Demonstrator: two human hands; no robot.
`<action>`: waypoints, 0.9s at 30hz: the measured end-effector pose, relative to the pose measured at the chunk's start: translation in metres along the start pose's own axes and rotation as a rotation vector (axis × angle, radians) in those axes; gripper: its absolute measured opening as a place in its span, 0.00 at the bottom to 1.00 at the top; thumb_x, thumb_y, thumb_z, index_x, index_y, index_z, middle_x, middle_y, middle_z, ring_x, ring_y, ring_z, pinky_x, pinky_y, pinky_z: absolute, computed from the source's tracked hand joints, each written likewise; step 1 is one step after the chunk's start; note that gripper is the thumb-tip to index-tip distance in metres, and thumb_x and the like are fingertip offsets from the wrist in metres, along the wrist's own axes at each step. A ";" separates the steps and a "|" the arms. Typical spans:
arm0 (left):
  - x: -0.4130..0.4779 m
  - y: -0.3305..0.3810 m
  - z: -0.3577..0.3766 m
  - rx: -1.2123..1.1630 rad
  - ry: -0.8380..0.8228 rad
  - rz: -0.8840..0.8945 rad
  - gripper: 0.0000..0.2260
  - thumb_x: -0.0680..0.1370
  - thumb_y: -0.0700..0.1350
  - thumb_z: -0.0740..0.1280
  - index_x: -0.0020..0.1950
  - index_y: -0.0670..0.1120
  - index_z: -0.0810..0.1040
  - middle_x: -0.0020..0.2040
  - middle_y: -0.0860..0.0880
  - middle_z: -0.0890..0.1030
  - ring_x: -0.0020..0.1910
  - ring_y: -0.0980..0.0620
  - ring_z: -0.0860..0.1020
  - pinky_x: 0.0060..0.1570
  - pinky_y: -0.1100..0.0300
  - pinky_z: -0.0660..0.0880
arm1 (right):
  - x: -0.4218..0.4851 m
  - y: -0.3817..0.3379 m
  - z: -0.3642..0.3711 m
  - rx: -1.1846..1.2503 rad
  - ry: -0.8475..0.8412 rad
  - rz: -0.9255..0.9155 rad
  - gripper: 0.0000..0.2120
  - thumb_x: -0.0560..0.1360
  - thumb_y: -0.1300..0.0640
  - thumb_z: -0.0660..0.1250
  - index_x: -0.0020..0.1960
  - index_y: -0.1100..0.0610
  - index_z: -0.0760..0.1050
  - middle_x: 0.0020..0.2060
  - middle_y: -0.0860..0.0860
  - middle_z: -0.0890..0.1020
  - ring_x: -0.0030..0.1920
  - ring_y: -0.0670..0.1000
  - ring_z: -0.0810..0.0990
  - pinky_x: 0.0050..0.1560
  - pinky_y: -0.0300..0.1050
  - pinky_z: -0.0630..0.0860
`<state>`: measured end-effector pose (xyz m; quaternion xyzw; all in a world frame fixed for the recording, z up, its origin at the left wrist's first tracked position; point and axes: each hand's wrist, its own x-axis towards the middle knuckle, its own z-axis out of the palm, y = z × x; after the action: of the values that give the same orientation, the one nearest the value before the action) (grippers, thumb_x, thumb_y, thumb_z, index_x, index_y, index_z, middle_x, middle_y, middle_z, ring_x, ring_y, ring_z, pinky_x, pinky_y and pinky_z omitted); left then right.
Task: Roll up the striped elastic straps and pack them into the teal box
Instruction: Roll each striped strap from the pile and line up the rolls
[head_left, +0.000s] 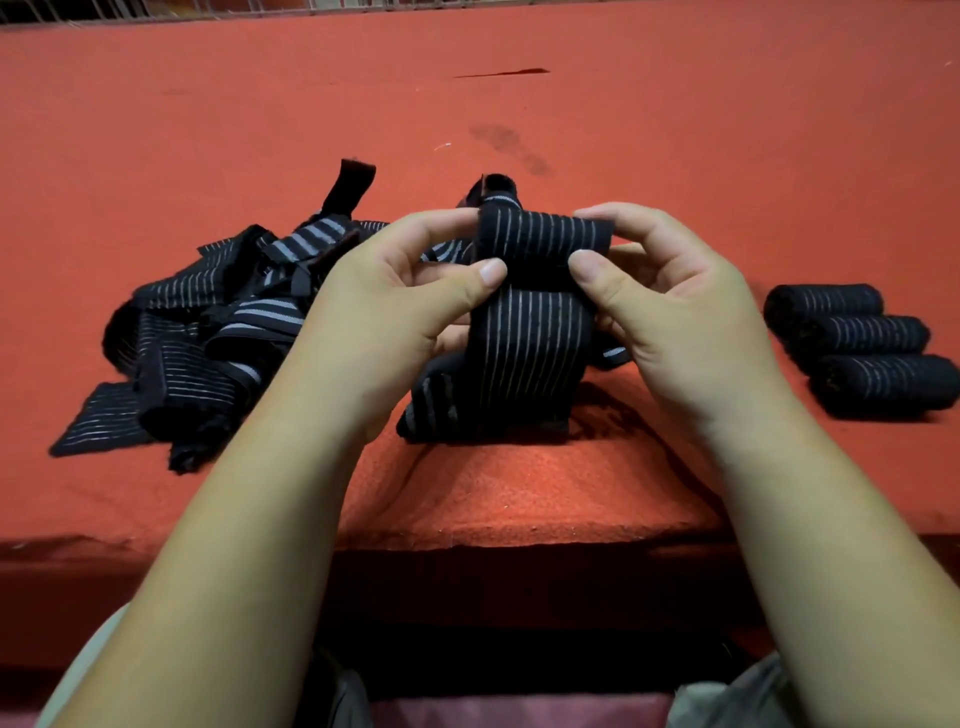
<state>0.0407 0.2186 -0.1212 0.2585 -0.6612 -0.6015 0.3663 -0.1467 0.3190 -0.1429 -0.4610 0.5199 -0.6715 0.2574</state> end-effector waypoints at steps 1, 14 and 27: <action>-0.001 0.002 0.000 -0.006 -0.005 -0.004 0.13 0.83 0.40 0.72 0.68 0.47 0.83 0.54 0.45 0.90 0.54 0.47 0.89 0.50 0.55 0.86 | 0.000 -0.002 -0.001 0.017 0.003 -0.002 0.11 0.83 0.62 0.71 0.64 0.52 0.81 0.53 0.65 0.84 0.40 0.53 0.81 0.34 0.39 0.77; 0.003 0.001 0.003 -0.112 0.012 0.016 0.13 0.82 0.42 0.73 0.67 0.48 0.85 0.58 0.42 0.88 0.53 0.47 0.87 0.52 0.55 0.83 | -0.007 -0.006 0.000 0.037 0.003 -0.007 0.15 0.82 0.63 0.71 0.68 0.53 0.81 0.51 0.49 0.87 0.46 0.44 0.86 0.43 0.38 0.81; 0.000 0.000 0.009 -0.028 0.067 0.071 0.11 0.84 0.41 0.72 0.66 0.46 0.86 0.57 0.49 0.89 0.59 0.50 0.88 0.61 0.54 0.83 | -0.003 -0.003 -0.003 -0.050 0.080 -0.010 0.15 0.82 0.61 0.72 0.69 0.53 0.82 0.59 0.49 0.88 0.58 0.49 0.87 0.60 0.50 0.84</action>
<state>0.0339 0.2243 -0.1211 0.2499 -0.6488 -0.5882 0.4130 -0.1474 0.3234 -0.1415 -0.4427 0.5441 -0.6776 0.2212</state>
